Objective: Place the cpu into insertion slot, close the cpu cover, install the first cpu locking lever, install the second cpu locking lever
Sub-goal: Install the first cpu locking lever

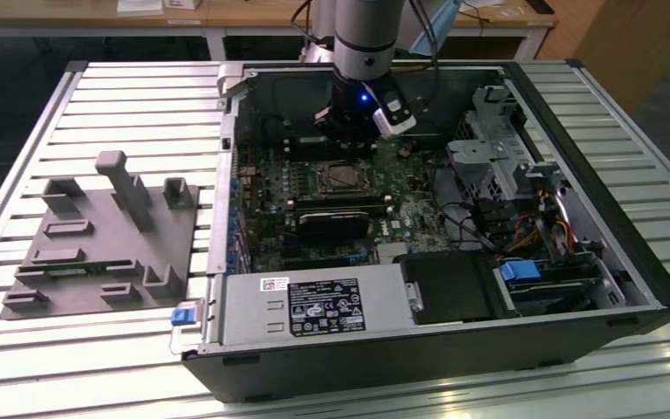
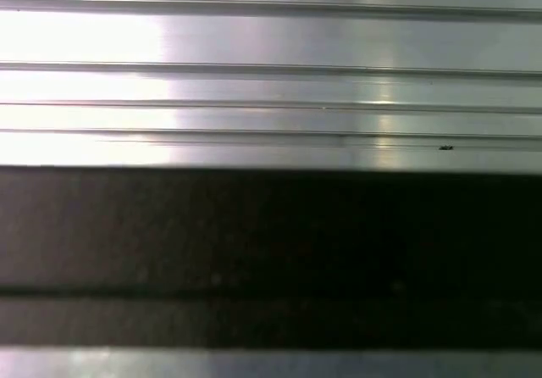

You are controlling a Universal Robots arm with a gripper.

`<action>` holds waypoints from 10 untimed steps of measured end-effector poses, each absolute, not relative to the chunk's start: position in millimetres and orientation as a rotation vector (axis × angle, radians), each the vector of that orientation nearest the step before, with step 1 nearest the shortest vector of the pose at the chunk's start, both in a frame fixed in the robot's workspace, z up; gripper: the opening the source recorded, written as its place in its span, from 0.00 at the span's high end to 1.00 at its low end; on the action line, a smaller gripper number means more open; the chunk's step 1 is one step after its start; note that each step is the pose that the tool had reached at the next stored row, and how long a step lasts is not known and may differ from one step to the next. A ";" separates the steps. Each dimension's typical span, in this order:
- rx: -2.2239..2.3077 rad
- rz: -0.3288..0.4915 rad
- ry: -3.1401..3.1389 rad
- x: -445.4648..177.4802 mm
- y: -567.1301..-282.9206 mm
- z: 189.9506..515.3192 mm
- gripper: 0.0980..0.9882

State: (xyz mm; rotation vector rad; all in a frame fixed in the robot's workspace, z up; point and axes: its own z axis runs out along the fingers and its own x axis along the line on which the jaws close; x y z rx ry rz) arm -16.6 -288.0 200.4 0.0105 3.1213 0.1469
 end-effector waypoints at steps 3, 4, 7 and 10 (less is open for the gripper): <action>0.010 0.145 3.121 -16.6 -288.0 200.5 0.99; 0.010 0.144 3.122 -16.6 -288.0 200.4 0.99; 0.011 0.131 3.122 -16.7 -288.0 200.1 0.99; 0.010 0.117 3.123 -16.6 -288.0 199.8 0.99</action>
